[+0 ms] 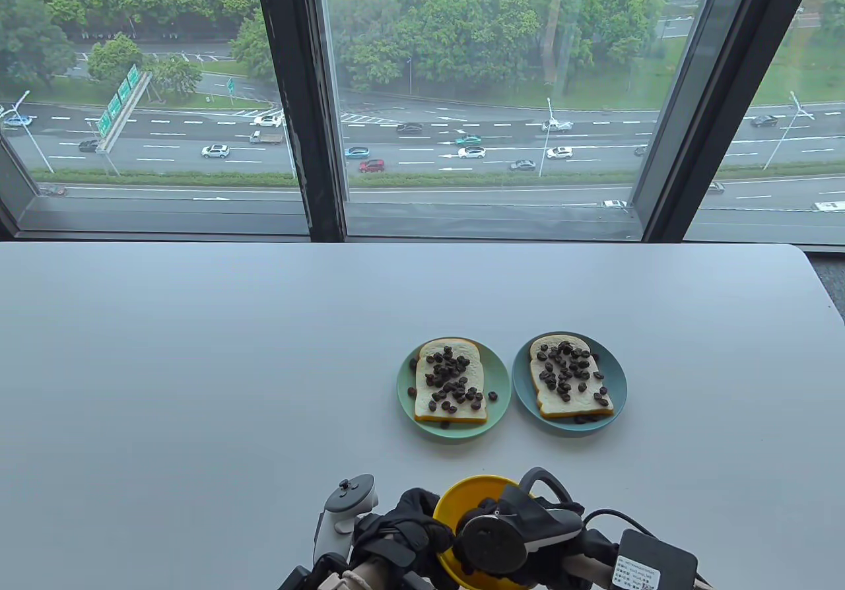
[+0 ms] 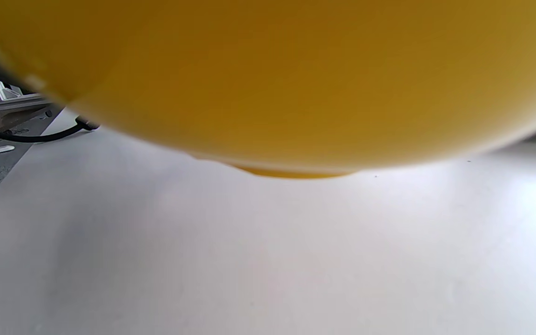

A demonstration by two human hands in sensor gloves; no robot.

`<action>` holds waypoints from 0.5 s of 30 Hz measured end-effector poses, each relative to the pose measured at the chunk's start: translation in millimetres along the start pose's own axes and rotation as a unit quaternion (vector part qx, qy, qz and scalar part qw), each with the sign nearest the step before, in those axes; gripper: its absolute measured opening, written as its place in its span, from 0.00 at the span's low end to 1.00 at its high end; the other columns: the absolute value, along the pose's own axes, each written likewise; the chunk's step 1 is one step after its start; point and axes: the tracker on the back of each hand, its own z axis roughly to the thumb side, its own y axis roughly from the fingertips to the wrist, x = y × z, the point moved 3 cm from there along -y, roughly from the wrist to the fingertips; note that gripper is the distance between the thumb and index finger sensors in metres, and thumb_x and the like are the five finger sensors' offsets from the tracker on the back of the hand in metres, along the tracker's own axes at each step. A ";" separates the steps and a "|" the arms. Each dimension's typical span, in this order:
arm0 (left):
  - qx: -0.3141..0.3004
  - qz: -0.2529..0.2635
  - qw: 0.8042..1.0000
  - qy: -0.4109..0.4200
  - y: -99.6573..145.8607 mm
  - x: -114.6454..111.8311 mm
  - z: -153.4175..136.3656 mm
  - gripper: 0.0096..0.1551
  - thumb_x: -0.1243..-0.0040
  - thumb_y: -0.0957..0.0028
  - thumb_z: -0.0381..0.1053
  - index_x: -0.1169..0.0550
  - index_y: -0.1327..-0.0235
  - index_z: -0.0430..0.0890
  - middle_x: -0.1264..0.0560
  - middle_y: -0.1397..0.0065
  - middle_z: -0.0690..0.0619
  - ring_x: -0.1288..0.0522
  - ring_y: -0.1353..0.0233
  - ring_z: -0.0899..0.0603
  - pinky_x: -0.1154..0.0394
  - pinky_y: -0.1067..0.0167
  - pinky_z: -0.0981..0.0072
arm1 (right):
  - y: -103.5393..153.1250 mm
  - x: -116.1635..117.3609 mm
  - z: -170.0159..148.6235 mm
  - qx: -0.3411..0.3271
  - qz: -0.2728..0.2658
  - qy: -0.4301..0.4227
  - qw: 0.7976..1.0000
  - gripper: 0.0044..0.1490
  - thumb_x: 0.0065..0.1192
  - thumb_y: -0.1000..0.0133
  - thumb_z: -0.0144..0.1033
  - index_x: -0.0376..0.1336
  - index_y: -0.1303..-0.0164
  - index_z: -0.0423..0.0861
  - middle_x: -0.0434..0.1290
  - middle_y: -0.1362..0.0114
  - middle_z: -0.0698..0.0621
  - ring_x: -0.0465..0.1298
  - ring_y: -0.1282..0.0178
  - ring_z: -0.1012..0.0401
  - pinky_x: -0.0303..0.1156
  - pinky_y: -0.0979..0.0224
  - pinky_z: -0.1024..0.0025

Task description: Sprinkle cranberries onto toast

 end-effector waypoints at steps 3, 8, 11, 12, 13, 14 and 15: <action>0.005 0.001 1.000 -0.013 -0.1 -0.7 0.6 0.33 0.39 0.52 0.39 0.45 0.40 0.50 0.38 0.48 0.38 0.30 0.56 0.37 0.12 0.70 0.56 | 3.2 0.5 -8.5 0.004 -0.032 -0.047 0.998 0.19 0.72 0.67 0.36 0.70 0.68 0.64 0.74 0.47 0.58 0.80 0.53 0.60 0.88 0.63 0.85; 0.018 0.000 1.000 -0.022 -3.0 -1.7 -1.9 0.33 0.40 0.52 0.39 0.45 0.40 0.50 0.38 0.47 0.39 0.30 0.56 0.38 0.12 0.68 0.57 | 8.1 -2.9 -17.1 0.011 -0.042 -0.059 0.997 0.18 0.73 0.68 0.36 0.71 0.69 0.64 0.75 0.49 0.58 0.80 0.53 0.60 0.89 0.63 0.86; 0.032 -0.002 0.999 -0.015 -3.8 -0.8 -6.2 0.33 0.41 0.52 0.39 0.45 0.40 0.50 0.37 0.47 0.39 0.29 0.55 0.38 0.12 0.68 0.57 | 13.4 -12.4 -20.7 0.017 -0.063 -0.070 0.995 0.18 0.73 0.68 0.36 0.71 0.69 0.63 0.76 0.49 0.58 0.80 0.54 0.61 0.89 0.63 0.87; 0.034 -0.002 0.999 -0.012 -3.7 -0.5 -6.8 0.32 0.41 0.52 0.39 0.45 0.40 0.50 0.37 0.47 0.40 0.29 0.55 0.38 0.12 0.68 0.57 | 14.8 -15.1 -22.0 0.019 -0.066 -0.074 0.995 0.18 0.73 0.68 0.36 0.71 0.69 0.63 0.76 0.49 0.58 0.80 0.54 0.61 0.89 0.63 0.87; 0.034 -0.002 0.999 -0.009 -3.7 -0.2 -7.0 0.32 0.41 0.51 0.39 0.45 0.40 0.50 0.37 0.47 0.40 0.29 0.55 0.38 0.12 0.68 0.57 | 17.4 -19.3 -24.3 0.022 -0.074 -0.080 0.994 0.18 0.73 0.68 0.36 0.71 0.69 0.63 0.76 0.49 0.58 0.80 0.54 0.61 0.89 0.63 0.87; 0.036 0.001 0.999 -0.013 -3.2 0.2 -6.7 0.33 0.41 0.51 0.39 0.45 0.40 0.50 0.37 0.47 0.40 0.29 0.55 0.38 0.12 0.68 0.57 | 19.6 -22.8 -27.0 0.026 -0.081 -0.087 0.993 0.18 0.73 0.68 0.36 0.71 0.69 0.63 0.76 0.49 0.58 0.80 0.54 0.61 0.89 0.63 0.87; 0.038 0.005 0.999 -0.019 -2.6 1.0 -6.7 0.32 0.41 0.52 0.39 0.45 0.40 0.50 0.37 0.47 0.40 0.29 0.56 0.38 0.12 0.68 0.58 | 22.8 -26.7 -30.7 0.031 -0.089 -0.095 0.991 0.18 0.73 0.68 0.36 0.71 0.69 0.63 0.76 0.49 0.58 0.80 0.54 0.61 0.89 0.63 0.87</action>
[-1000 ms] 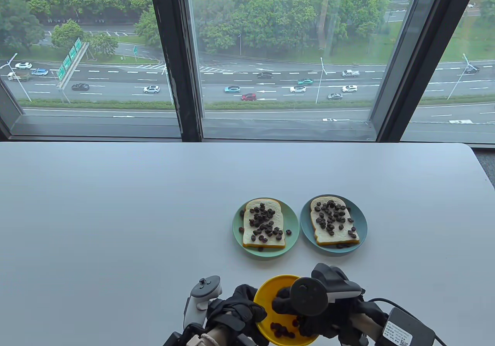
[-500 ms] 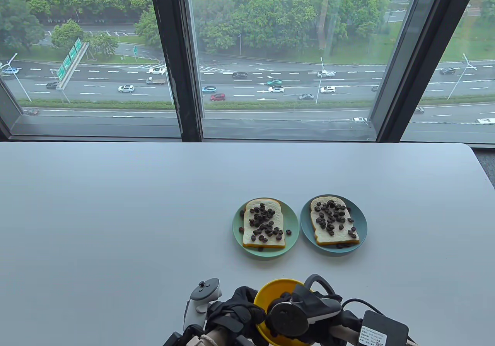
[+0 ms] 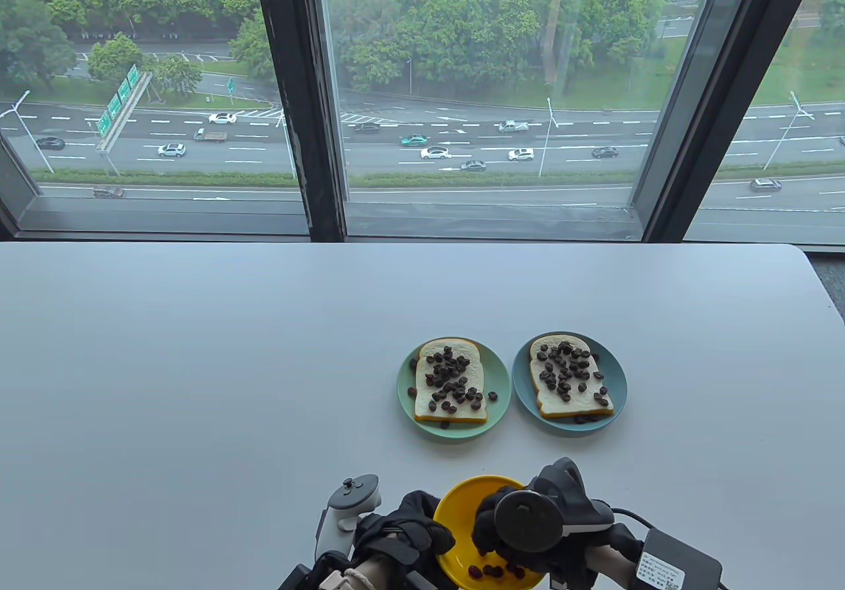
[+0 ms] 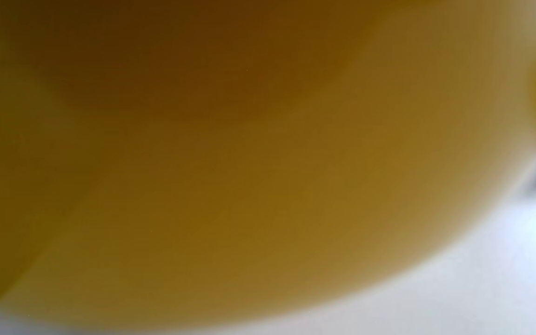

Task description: Sprinkle cranberries onto toast

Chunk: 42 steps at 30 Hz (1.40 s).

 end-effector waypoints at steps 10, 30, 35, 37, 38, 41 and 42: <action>0.009 -0.009 1.000 0.009 -1.9 -1.5 -3.3 0.33 0.41 0.51 0.39 0.45 0.40 0.50 0.37 0.47 0.40 0.29 0.56 0.38 0.12 0.68 0.57 | 10.7 -57.6 -85.6 0.143 -0.107 -0.042 0.983 0.18 0.73 0.67 0.36 0.71 0.68 0.63 0.76 0.49 0.58 0.80 0.54 0.60 0.89 0.63 0.87; 0.027 -0.012 1.000 0.010 -4.7 2.1 -6.9 0.33 0.41 0.51 0.39 0.45 0.39 0.50 0.37 0.47 0.39 0.30 0.56 0.38 0.12 0.68 0.58 | -42.0 -8.4 -216.4 0.350 -0.042 0.107 0.930 0.22 0.69 0.61 0.36 0.67 0.57 0.63 0.70 0.41 0.56 0.76 0.45 0.59 0.85 0.52 0.82; 0.027 -0.011 1.000 0.009 -4.7 1.9 -7.6 0.33 0.41 0.51 0.39 0.45 0.39 0.50 0.37 0.47 0.39 0.30 0.55 0.38 0.12 0.68 0.58 | -34.3 -16.8 -215.1 0.349 -0.047 0.110 0.930 0.26 0.66 0.60 0.39 0.66 0.50 0.61 0.69 0.37 0.54 0.75 0.41 0.57 0.84 0.49 0.78; 0.025 -0.011 1.000 0.008 -5.2 2.3 -8.2 0.33 0.41 0.51 0.39 0.45 0.39 0.50 0.37 0.47 0.39 0.30 0.55 0.38 0.12 0.68 0.58 | -26.2 -24.6 -213.3 0.348 -0.063 0.119 0.928 0.27 0.65 0.59 0.40 0.65 0.48 0.60 0.68 0.36 0.54 0.75 0.40 0.56 0.85 0.49 0.77; 0.025 -0.011 1.000 0.007 -5.4 2.5 -8.2 0.33 0.41 0.51 0.39 0.45 0.39 0.50 0.37 0.47 0.39 0.30 0.55 0.38 0.12 0.68 0.57 | -22.8 -27.5 -211.8 0.345 -0.070 0.116 0.929 0.28 0.65 0.59 0.40 0.65 0.47 0.60 0.68 0.35 0.53 0.76 0.40 0.56 0.85 0.49 0.77; 0.024 -0.009 1.000 0.007 -5.7 3.2 -7.9 0.33 0.41 0.51 0.39 0.45 0.39 0.50 0.37 0.47 0.39 0.30 0.55 0.38 0.12 0.68 0.57 | -10.2 -36.3 -199.6 0.332 -0.088 0.082 0.935 0.29 0.63 0.58 0.41 0.64 0.44 0.58 0.67 0.34 0.51 0.75 0.39 0.53 0.85 0.49 0.75; 0.023 -0.009 1.000 0.007 -5.9 3.3 -7.5 0.33 0.41 0.51 0.39 0.45 0.39 0.50 0.37 0.47 0.39 0.30 0.55 0.38 0.12 0.68 0.57 | -6.4 -38.6 -191.2 0.321 -0.090 0.068 0.940 0.29 0.63 0.58 0.42 0.64 0.44 0.58 0.67 0.33 0.50 0.75 0.39 0.53 0.85 0.48 0.74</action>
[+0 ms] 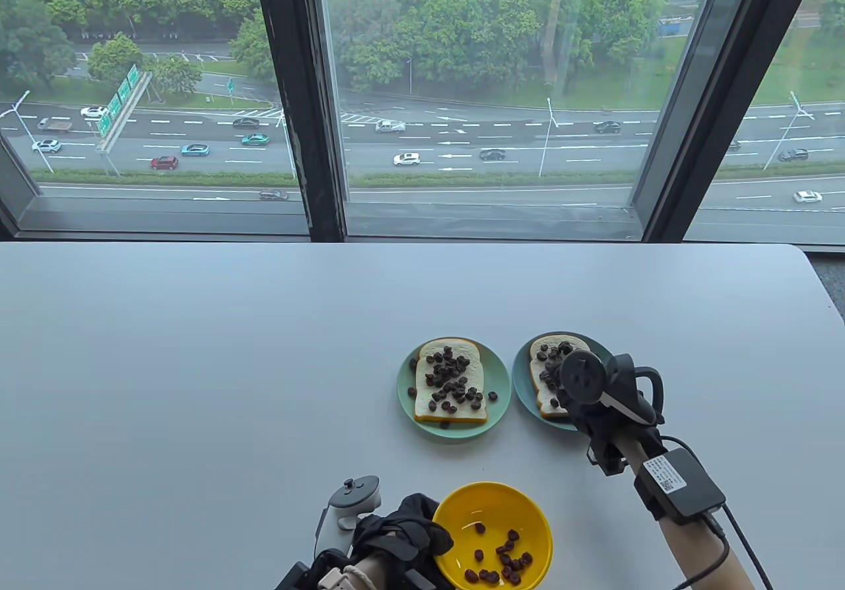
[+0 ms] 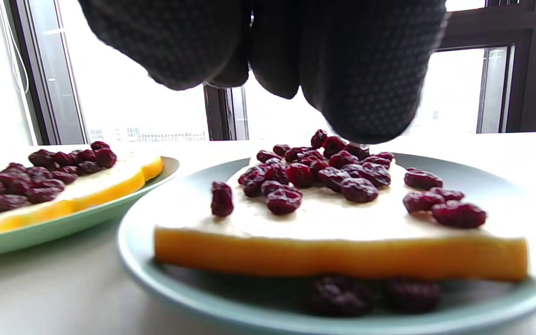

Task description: Sprinkle cranberries onto toast

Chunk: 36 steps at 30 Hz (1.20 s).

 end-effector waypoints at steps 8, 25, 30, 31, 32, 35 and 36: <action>-0.007 0.005 1.000 -0.007 -0.7 1.0 0.4 0.33 0.41 0.51 0.39 0.45 0.39 0.50 0.38 0.47 0.39 0.30 0.55 0.38 0.12 0.68 0.57 | 67.9 -20.9 72.8 -0.173 0.070 -0.106 0.977 0.34 0.64 0.59 0.45 0.62 0.39 0.56 0.66 0.31 0.48 0.75 0.38 0.51 0.85 0.47 0.74; -0.023 0.004 0.999 -0.044 5.8 -7.0 7.5 0.33 0.39 0.53 0.37 0.44 0.40 0.48 0.38 0.49 0.37 0.30 0.57 0.37 0.12 0.71 0.55 | 149.8 51.5 167.5 -0.349 0.239 0.116 0.899 0.46 0.66 0.61 0.42 0.49 0.32 0.59 0.50 0.25 0.51 0.62 0.31 0.52 0.74 0.37 0.75; -0.019 -0.011 0.999 -0.040 4.7 -14.0 5.6 0.34 0.39 0.53 0.38 0.44 0.40 0.48 0.38 0.49 0.37 0.30 0.58 0.37 0.12 0.71 0.56 | 161.4 45.6 175.5 -0.367 0.085 0.210 0.902 0.29 0.67 0.64 0.38 0.62 0.52 0.62 0.68 0.38 0.56 0.78 0.48 0.59 0.83 0.55 0.85; -0.018 -0.009 0.999 -0.036 5.1 -14.8 5.8 0.34 0.39 0.53 0.38 0.44 0.40 0.48 0.38 0.49 0.37 0.30 0.57 0.37 0.12 0.71 0.55 | 161.7 46.4 175.2 -0.376 0.077 0.212 0.899 0.26 0.68 0.63 0.37 0.64 0.55 0.62 0.70 0.40 0.57 0.79 0.49 0.58 0.84 0.57 0.85; -0.019 -0.009 0.999 -0.038 4.8 -15.1 5.7 0.34 0.39 0.53 0.38 0.44 0.40 0.48 0.38 0.49 0.37 0.30 0.57 0.37 0.12 0.71 0.56 | 163.8 44.9 176.8 -0.372 0.075 0.222 0.898 0.23 0.69 0.63 0.36 0.65 0.58 0.62 0.71 0.41 0.58 0.79 0.50 0.58 0.84 0.59 0.85; -0.022 -0.009 0.999 -0.036 6.0 -14.4 6.6 0.34 0.39 0.53 0.38 0.45 0.40 0.48 0.38 0.48 0.37 0.30 0.57 0.37 0.12 0.71 0.56 | 165.2 41.4 178.1 -0.374 0.052 0.227 0.898 0.20 0.71 0.63 0.34 0.68 0.63 0.63 0.74 0.46 0.59 0.82 0.56 0.60 0.85 0.64 0.88; -0.025 -0.008 0.999 -0.041 6.3 -13.9 8.1 0.34 0.39 0.53 0.38 0.44 0.40 0.48 0.38 0.48 0.37 0.30 0.57 0.37 0.12 0.71 0.56 | 165.1 39.3 177.9 -0.376 0.042 0.222 0.899 0.20 0.71 0.64 0.35 0.68 0.63 0.64 0.75 0.47 0.60 0.82 0.56 0.60 0.86 0.66 0.88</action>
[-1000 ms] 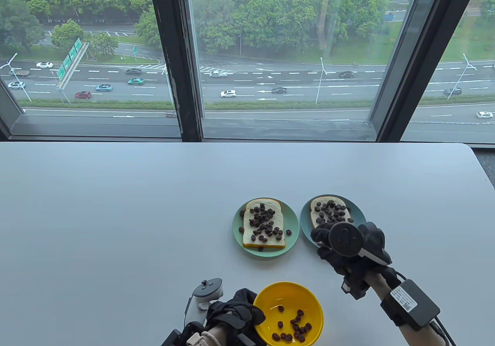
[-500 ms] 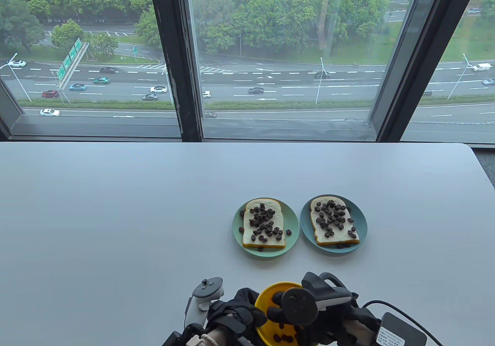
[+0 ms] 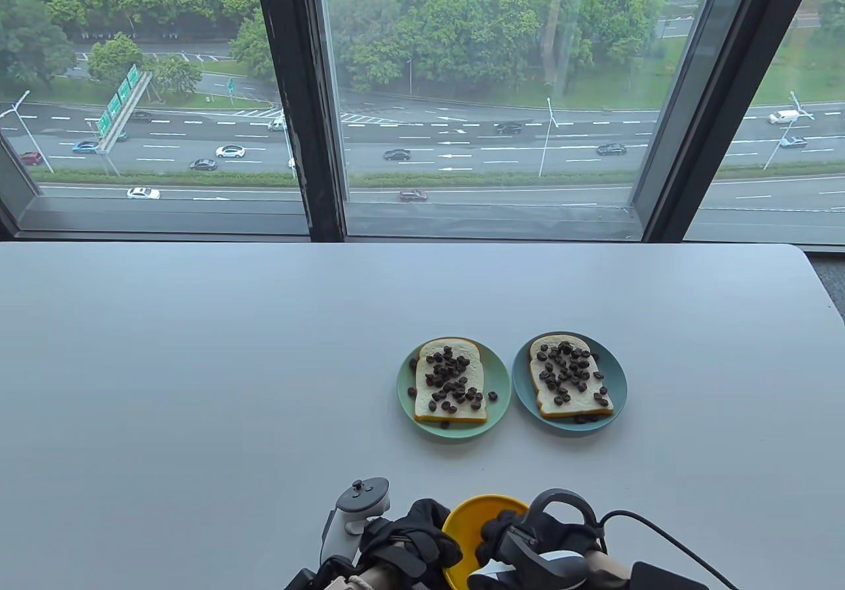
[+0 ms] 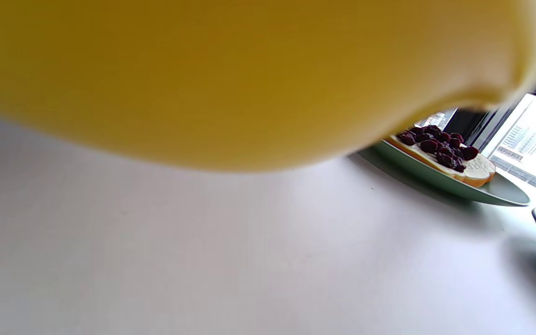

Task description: Sprinkle cranberries onto toast

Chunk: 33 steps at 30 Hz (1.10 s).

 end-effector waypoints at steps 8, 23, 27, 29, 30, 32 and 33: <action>0.014 0.005 1.000 -0.002 -2.4 3.9 -3.0 0.33 0.41 0.52 0.38 0.45 0.40 0.49 0.37 0.47 0.39 0.29 0.56 0.38 0.12 0.70 0.57 | 4.0 -16.3 -13.8 0.013 -0.036 -0.073 0.997 0.19 0.72 0.66 0.35 0.70 0.67 0.65 0.76 0.49 0.61 0.83 0.58 0.61 0.87 0.67 0.89; 0.020 0.014 1.000 0.011 -2.4 9.5 -5.4 0.33 0.41 0.51 0.39 0.45 0.39 0.50 0.37 0.47 0.39 0.29 0.56 0.38 0.12 0.69 0.58 | 18.9 -39.5 -105.2 0.127 -0.106 -0.258 0.952 0.19 0.73 0.66 0.34 0.71 0.67 0.64 0.77 0.49 0.60 0.83 0.59 0.60 0.87 0.68 0.89; 0.022 0.015 1.000 0.007 -3.2 10.5 -5.2 0.33 0.41 0.51 0.39 0.45 0.39 0.50 0.37 0.47 0.39 0.29 0.56 0.38 0.12 0.69 0.58 | 22.6 -13.5 -180.1 0.265 -0.113 -0.244 0.926 0.19 0.72 0.66 0.34 0.71 0.67 0.64 0.77 0.49 0.60 0.83 0.58 0.61 0.87 0.68 0.89; 0.024 0.012 1.000 0.011 -3.9 10.7 -5.6 0.33 0.41 0.51 0.39 0.45 0.39 0.50 0.37 0.47 0.39 0.29 0.56 0.38 0.12 0.69 0.58 | 23.7 7.5 -213.0 0.318 -0.102 -0.249 0.909 0.19 0.72 0.66 0.34 0.71 0.67 0.64 0.77 0.49 0.60 0.83 0.58 0.61 0.87 0.68 0.89; 0.025 0.011 1.000 0.012 -4.1 10.6 -6.0 0.33 0.41 0.51 0.39 0.45 0.39 0.50 0.37 0.47 0.39 0.29 0.56 0.38 0.12 0.69 0.58 | 24.8 22.3 -231.3 0.354 -0.090 -0.253 0.896 0.19 0.72 0.65 0.34 0.70 0.67 0.64 0.77 0.49 0.60 0.83 0.58 0.61 0.87 0.67 0.89; 0.027 0.009 1.000 0.011 -4.0 10.3 -6.4 0.33 0.41 0.51 0.39 0.45 0.39 0.50 0.37 0.47 0.39 0.29 0.56 0.38 0.12 0.69 0.58 | 26.2 48.1 -257.7 0.405 -0.071 -0.266 0.872 0.19 0.72 0.65 0.34 0.70 0.67 0.64 0.76 0.49 0.60 0.83 0.58 0.61 0.87 0.67 0.89; 0.028 0.009 1.000 0.011 -3.5 10.0 -6.3 0.33 0.41 0.51 0.39 0.45 0.39 0.50 0.37 0.47 0.39 0.29 0.56 0.38 0.12 0.69 0.58 | 27.0 61.9 -270.3 0.432 -0.065 -0.273 0.857 0.19 0.72 0.65 0.34 0.70 0.66 0.64 0.76 0.49 0.60 0.83 0.58 0.61 0.87 0.67 0.89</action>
